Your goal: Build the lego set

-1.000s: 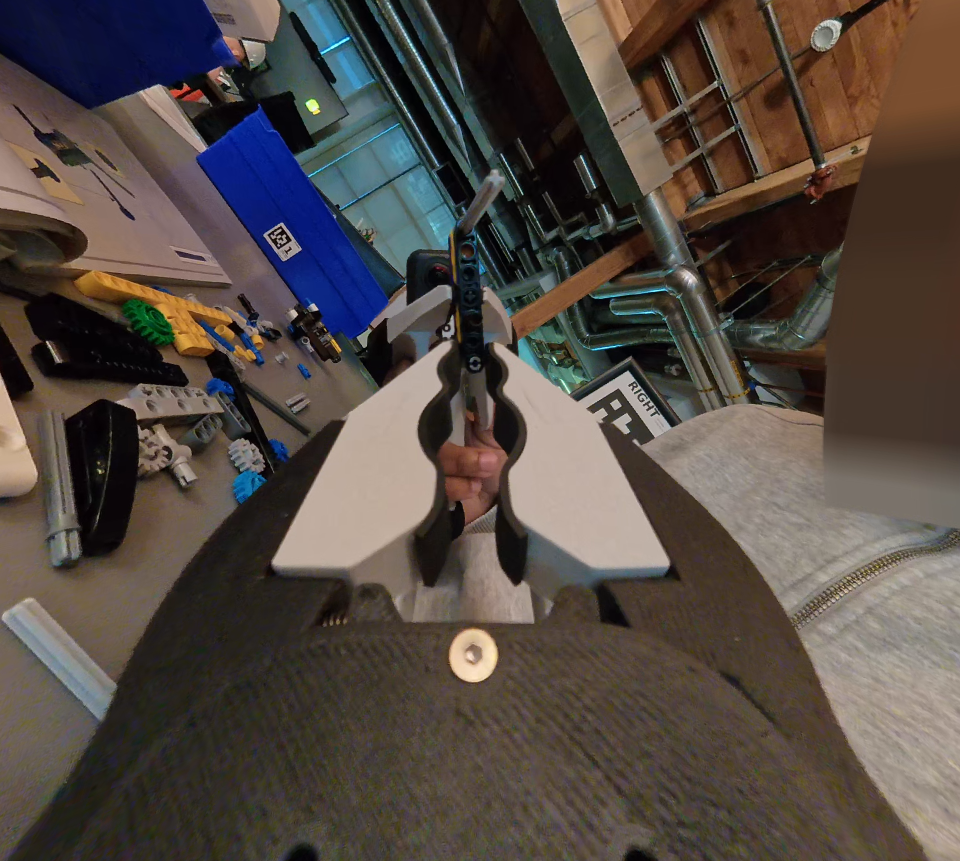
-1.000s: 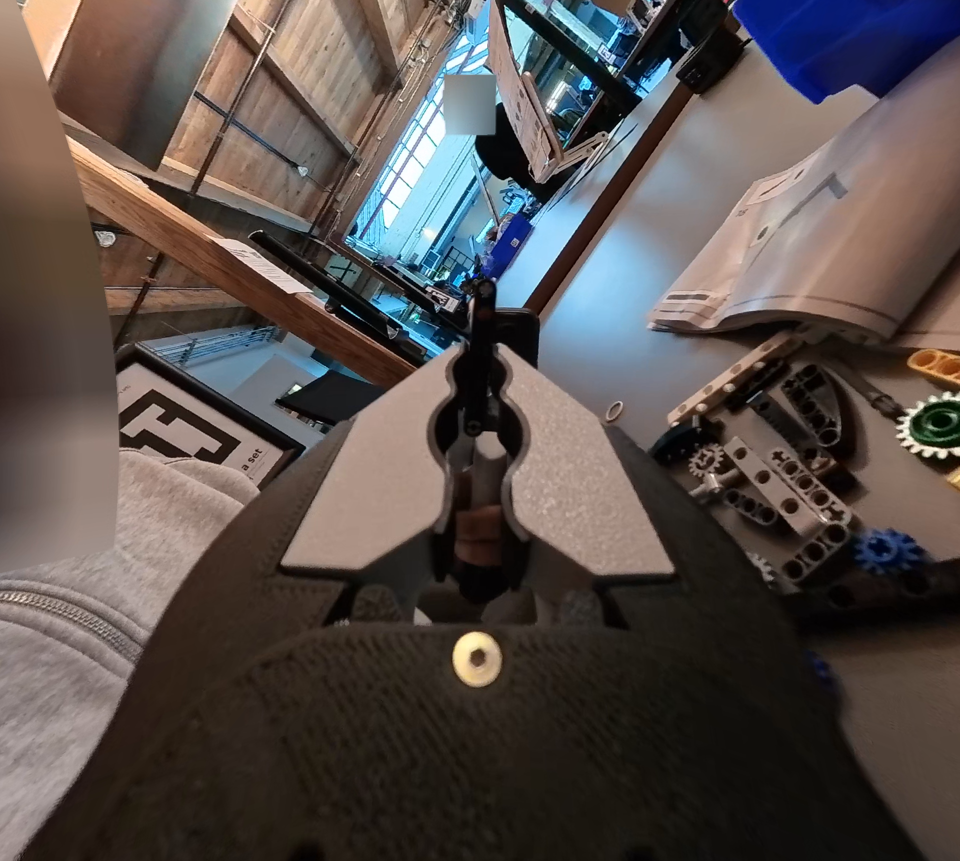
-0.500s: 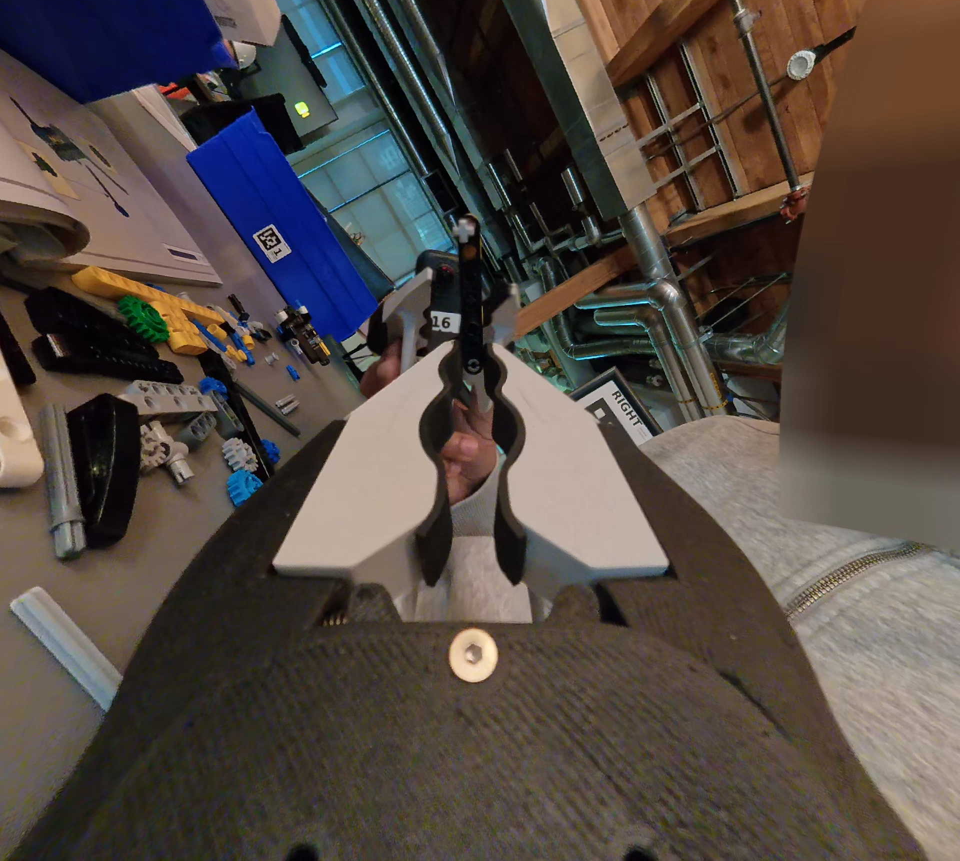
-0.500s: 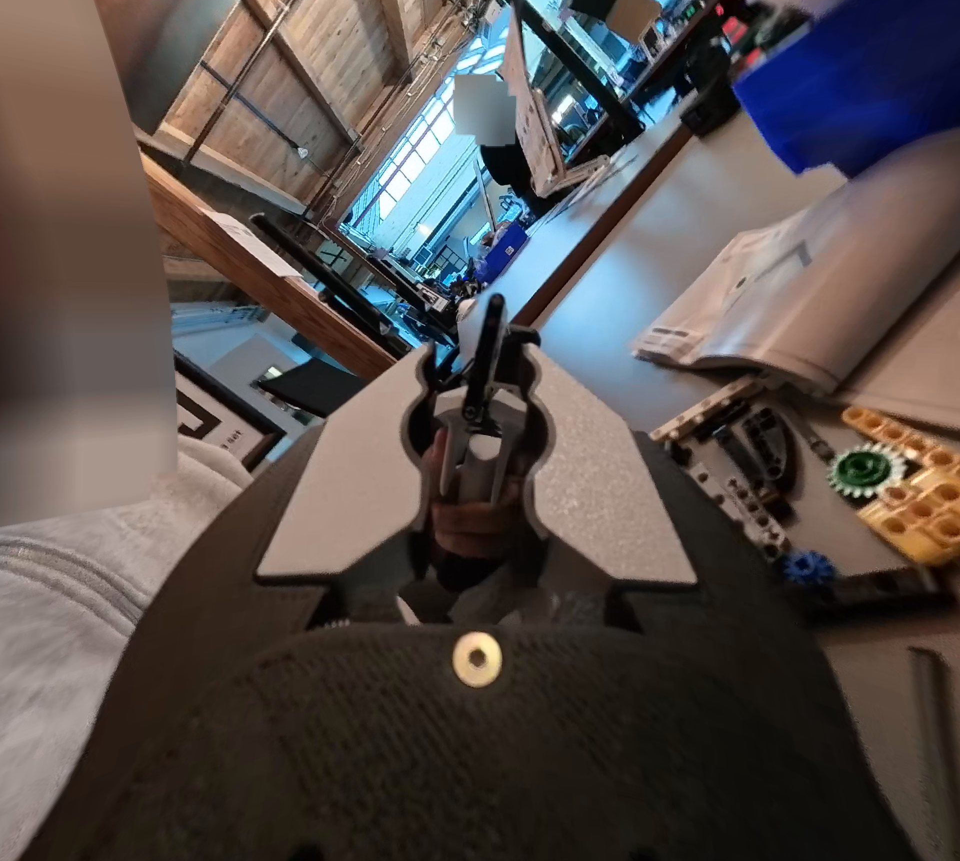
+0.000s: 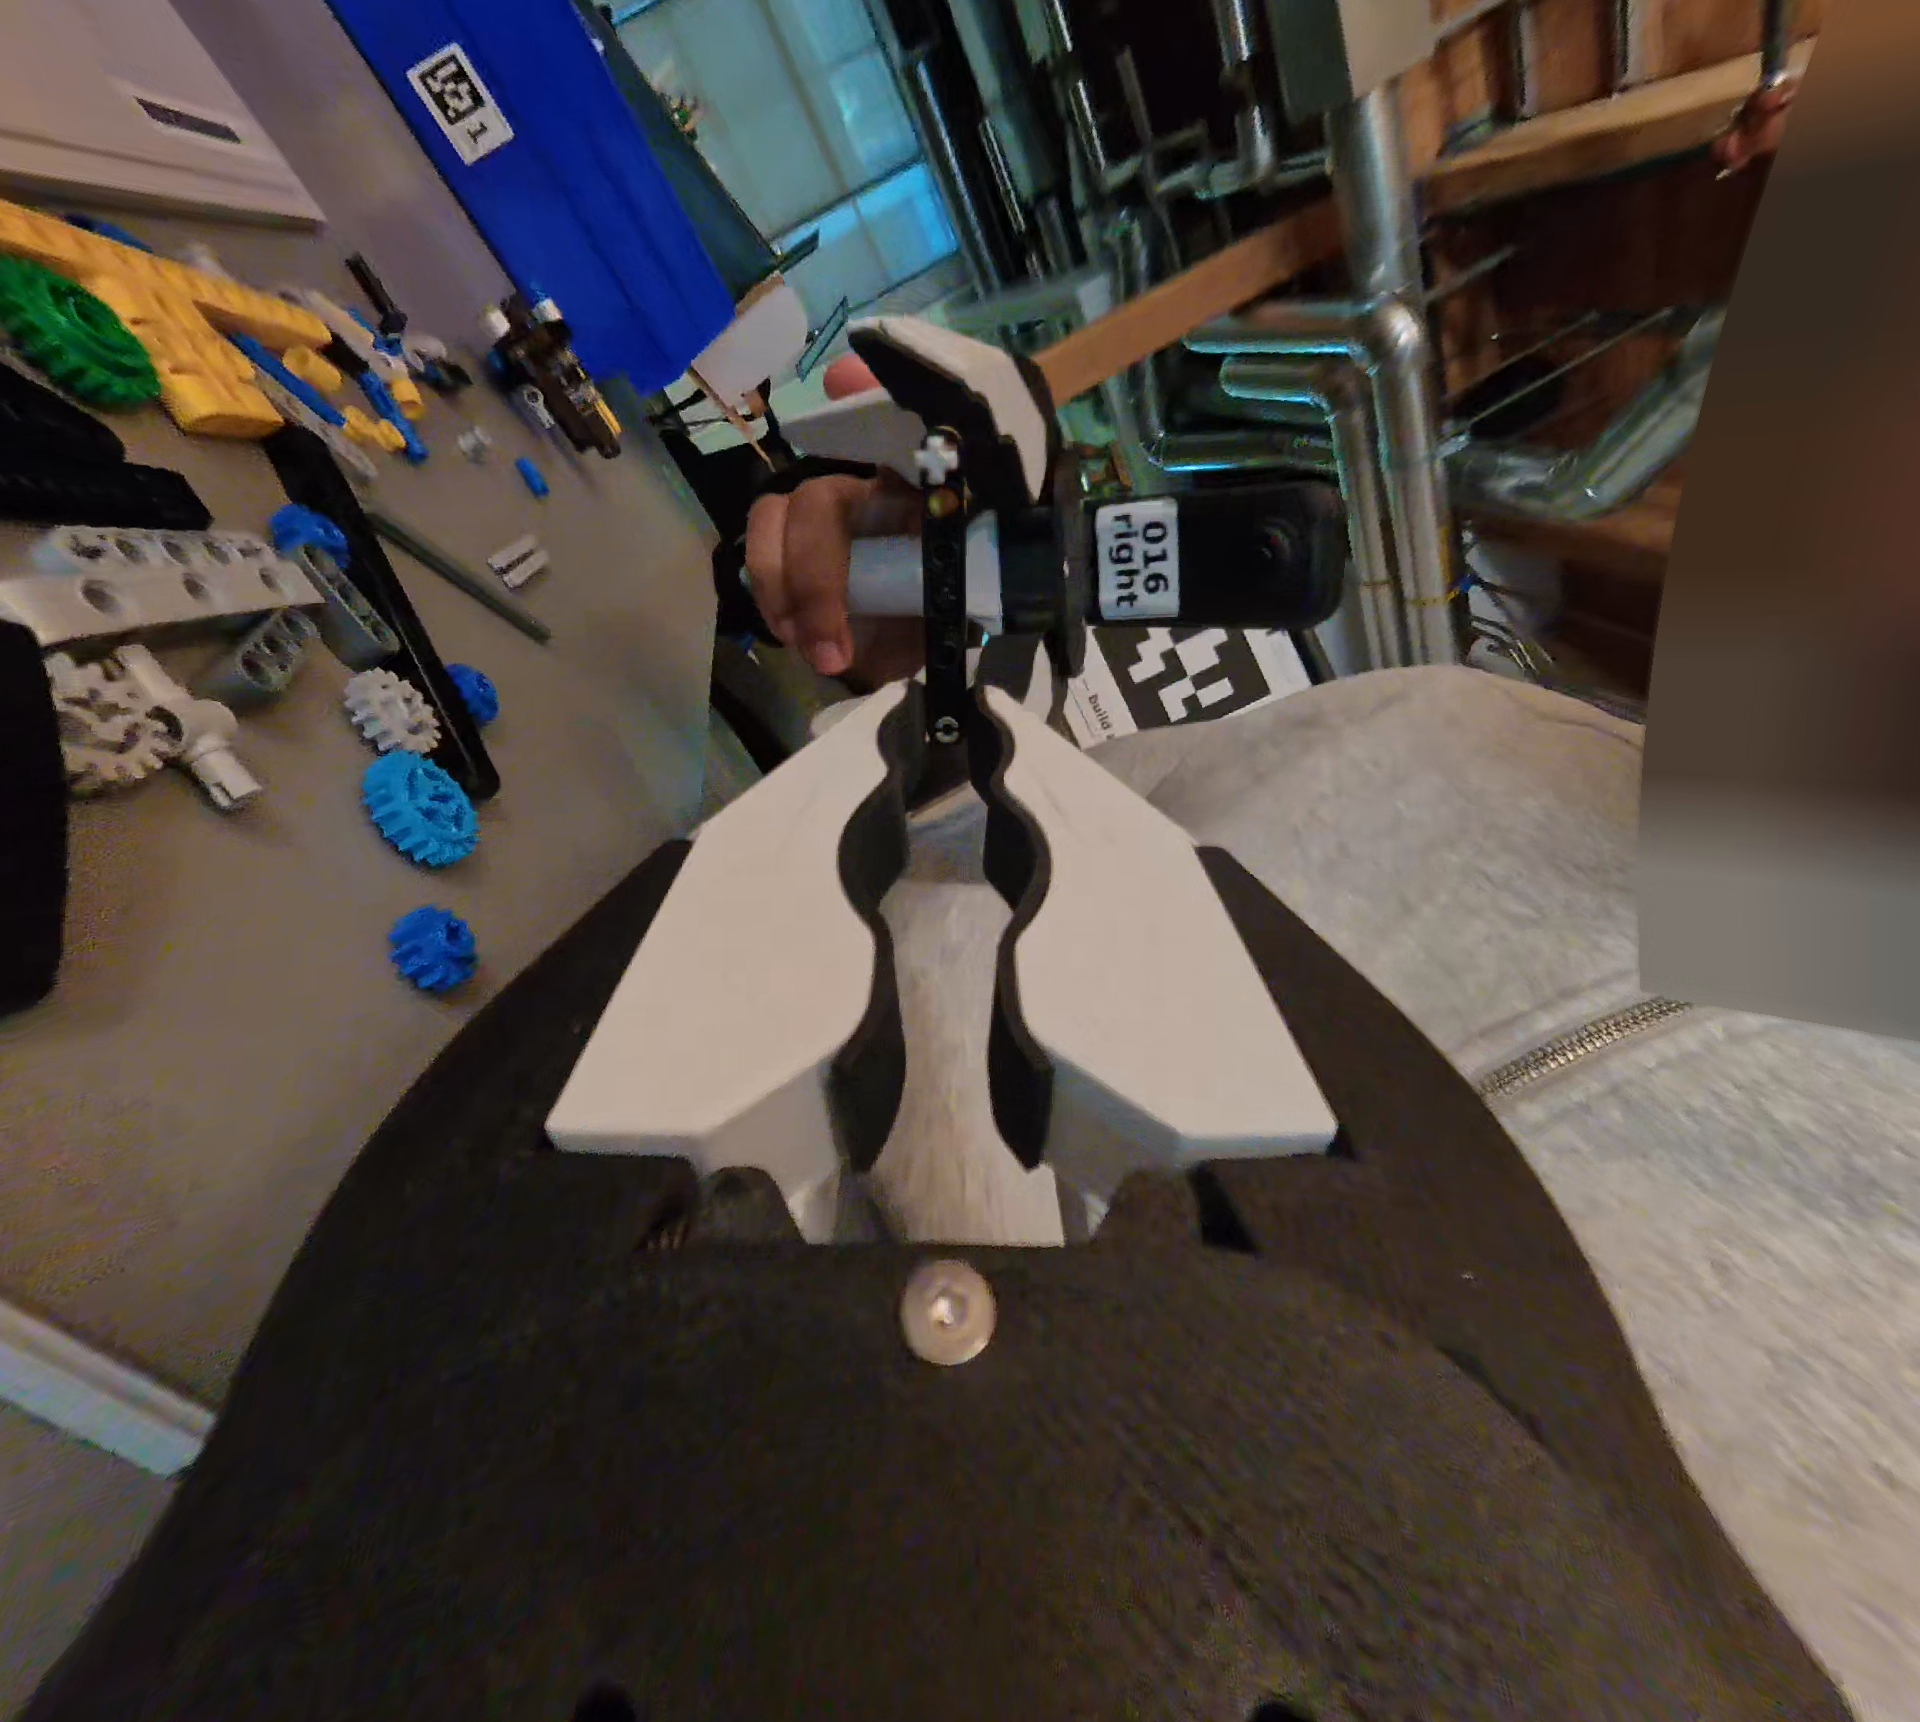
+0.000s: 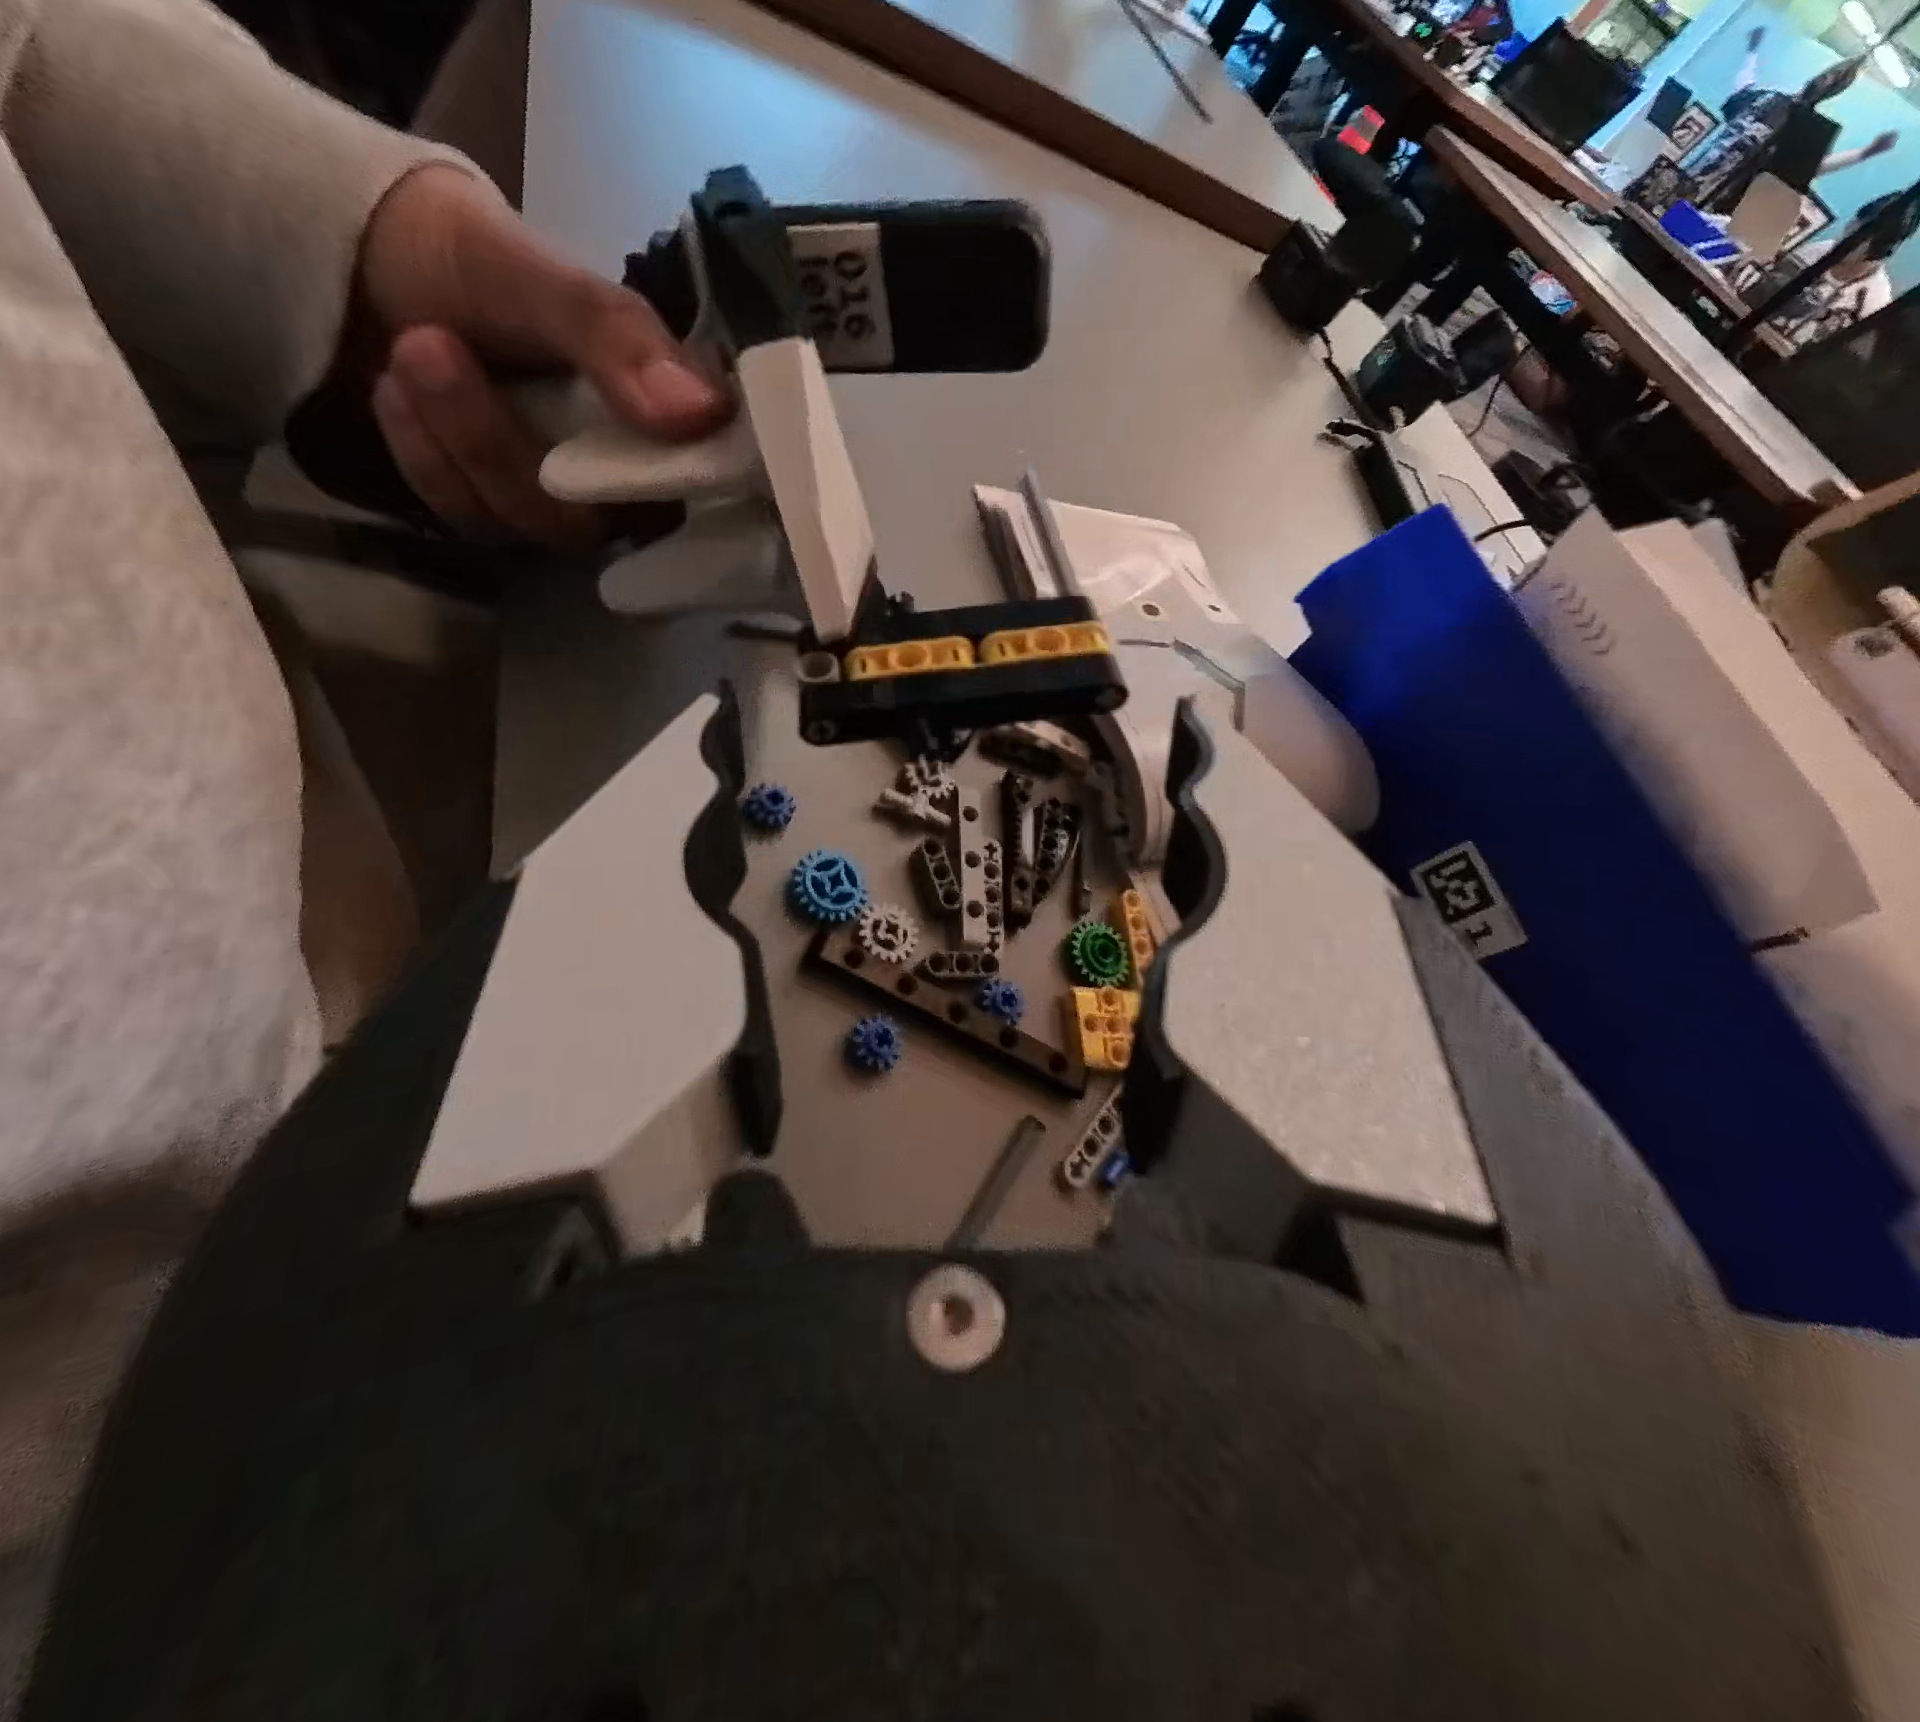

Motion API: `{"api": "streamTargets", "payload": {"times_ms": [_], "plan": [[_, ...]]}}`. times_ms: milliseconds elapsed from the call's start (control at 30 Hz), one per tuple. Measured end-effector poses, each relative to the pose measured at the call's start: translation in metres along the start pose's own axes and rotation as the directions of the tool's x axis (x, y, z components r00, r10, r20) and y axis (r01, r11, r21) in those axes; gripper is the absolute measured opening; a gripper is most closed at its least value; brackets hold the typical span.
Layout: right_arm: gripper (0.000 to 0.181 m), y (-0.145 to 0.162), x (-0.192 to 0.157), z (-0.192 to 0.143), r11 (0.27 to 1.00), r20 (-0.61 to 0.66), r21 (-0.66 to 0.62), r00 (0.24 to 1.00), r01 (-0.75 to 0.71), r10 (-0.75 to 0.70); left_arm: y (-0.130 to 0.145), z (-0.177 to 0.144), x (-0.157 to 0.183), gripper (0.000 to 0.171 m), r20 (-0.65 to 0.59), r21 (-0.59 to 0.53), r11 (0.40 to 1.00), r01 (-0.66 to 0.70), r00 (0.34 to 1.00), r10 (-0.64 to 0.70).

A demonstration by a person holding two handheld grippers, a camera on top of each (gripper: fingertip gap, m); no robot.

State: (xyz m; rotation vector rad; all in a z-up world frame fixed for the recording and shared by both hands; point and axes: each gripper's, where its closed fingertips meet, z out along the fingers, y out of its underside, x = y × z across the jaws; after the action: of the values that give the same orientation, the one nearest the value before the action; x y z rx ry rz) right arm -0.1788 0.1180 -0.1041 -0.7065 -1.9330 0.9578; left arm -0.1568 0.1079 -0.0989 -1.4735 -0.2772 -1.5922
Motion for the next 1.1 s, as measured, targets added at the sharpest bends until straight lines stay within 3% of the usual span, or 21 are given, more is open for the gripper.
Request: {"api": "streamTargets", "payload": {"times_ms": [367, 533, 667, 800, 900, 1100], "plan": [[0.06, 0.004, -0.002, -0.003, 0.994, 0.007, -0.047, 0.995, 0.102, -0.102, 0.004, 0.002, -0.002, 0.005, 0.005, -0.019, 1.0, 0.01, 1.0, -0.01], [0.063, 0.007, -0.002, -0.004, 0.991, -0.015, -0.067, 0.993, 0.112, -0.113, 0.004, 0.002, -0.003, 0.005, 0.01, -0.015, 1.0, 0.011, 1.0, -0.011], [0.072, 0.008, 0.004, -0.006, 0.968, -0.084, -0.105, 0.967, 0.229, -0.239, 0.0, 0.0, -0.005, 0.005, 0.008, 0.01, 0.998, 0.055, 0.998, -0.055], [0.064, 0.005, 0.006, -0.006, 0.885, -0.171, -0.127, 0.869, 0.448, -0.464, -0.003, -0.002, -0.008, 0.005, 0.029, 0.037, 0.997, 0.061, 0.998, -0.062], [0.053, 0.006, 0.006, -0.003, 0.77, -0.205, -0.167, 0.743, 0.615, -0.638, -0.009, -0.006, -0.004, 0.005, -0.008, 0.072, 0.993, 0.09, 0.996, -0.09], [0.049, 0.011, 0.009, 0.004, 0.558, -0.165, -0.236, 0.533, 0.796, -0.83, -0.011, -0.009, 0.006, 0.005, -0.083, 0.08, 0.988, 0.134, 0.988, -0.127]]}}
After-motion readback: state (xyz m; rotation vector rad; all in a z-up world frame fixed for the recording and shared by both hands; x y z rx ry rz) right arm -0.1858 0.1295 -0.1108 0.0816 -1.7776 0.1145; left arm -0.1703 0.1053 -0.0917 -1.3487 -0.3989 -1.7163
